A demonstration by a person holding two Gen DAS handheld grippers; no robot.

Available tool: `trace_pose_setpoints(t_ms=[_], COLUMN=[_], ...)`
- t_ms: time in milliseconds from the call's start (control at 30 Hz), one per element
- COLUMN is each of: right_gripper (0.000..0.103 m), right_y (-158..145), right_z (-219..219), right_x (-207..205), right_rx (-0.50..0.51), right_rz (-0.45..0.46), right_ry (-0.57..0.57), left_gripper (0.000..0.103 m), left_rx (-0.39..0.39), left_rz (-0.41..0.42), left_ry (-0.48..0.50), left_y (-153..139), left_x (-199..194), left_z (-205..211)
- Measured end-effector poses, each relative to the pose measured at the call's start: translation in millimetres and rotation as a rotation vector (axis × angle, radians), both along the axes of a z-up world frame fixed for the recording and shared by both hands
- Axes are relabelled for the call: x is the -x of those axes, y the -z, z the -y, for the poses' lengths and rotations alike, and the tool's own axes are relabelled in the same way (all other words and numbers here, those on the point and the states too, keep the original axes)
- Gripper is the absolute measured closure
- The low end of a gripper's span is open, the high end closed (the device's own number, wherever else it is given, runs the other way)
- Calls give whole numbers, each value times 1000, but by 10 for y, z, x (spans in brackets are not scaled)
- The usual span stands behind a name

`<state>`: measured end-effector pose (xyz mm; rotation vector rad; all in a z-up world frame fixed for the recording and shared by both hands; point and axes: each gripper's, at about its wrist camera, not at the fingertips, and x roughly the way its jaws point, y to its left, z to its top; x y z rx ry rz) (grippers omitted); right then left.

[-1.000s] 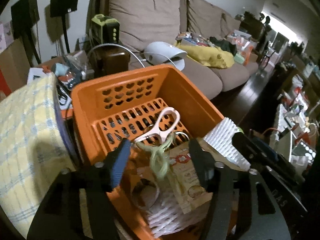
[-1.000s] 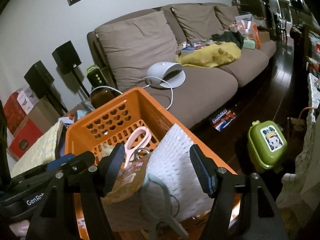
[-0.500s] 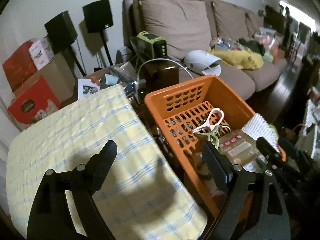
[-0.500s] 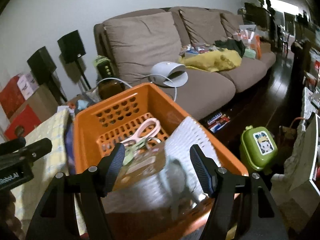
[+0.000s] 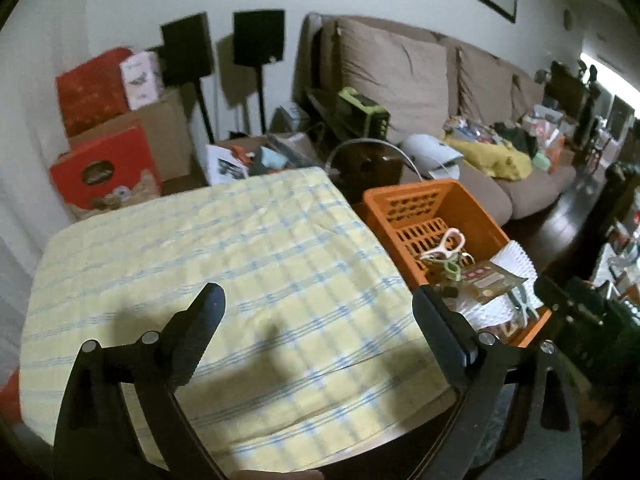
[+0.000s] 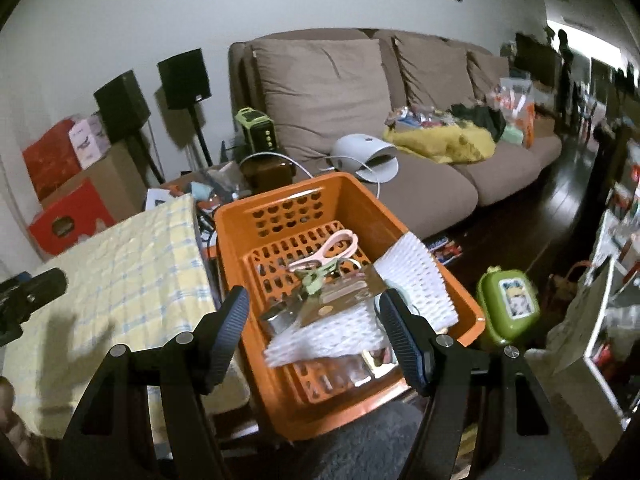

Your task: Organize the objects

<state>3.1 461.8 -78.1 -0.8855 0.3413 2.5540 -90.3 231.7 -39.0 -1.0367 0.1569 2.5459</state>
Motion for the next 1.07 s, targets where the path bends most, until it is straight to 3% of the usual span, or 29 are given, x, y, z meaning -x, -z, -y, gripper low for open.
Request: trace_pose_setpoints(t_ms=[200,333,533,1067], right_gripper=[33,33,33,33], right_y=[-233,-285,-296,-426], right_z=[255,415,491,485], right_x=[-45,-22,-14,-151], right_rx=[-49,-84,-94,-97], right_rz=[-7,13,13,-23], right_ry=[-6,-22,-43,-41], left_gripper=[8,5,5,5], left_rx=[-72,-21,-54,-49], left_rz=[-3,-36,-29,-44], left_ry=[26,35,44,53], left_y=[-168,-210,-259,-375], left_x=[-80,-159,-180,-278], left_z=[212,211,236,175])
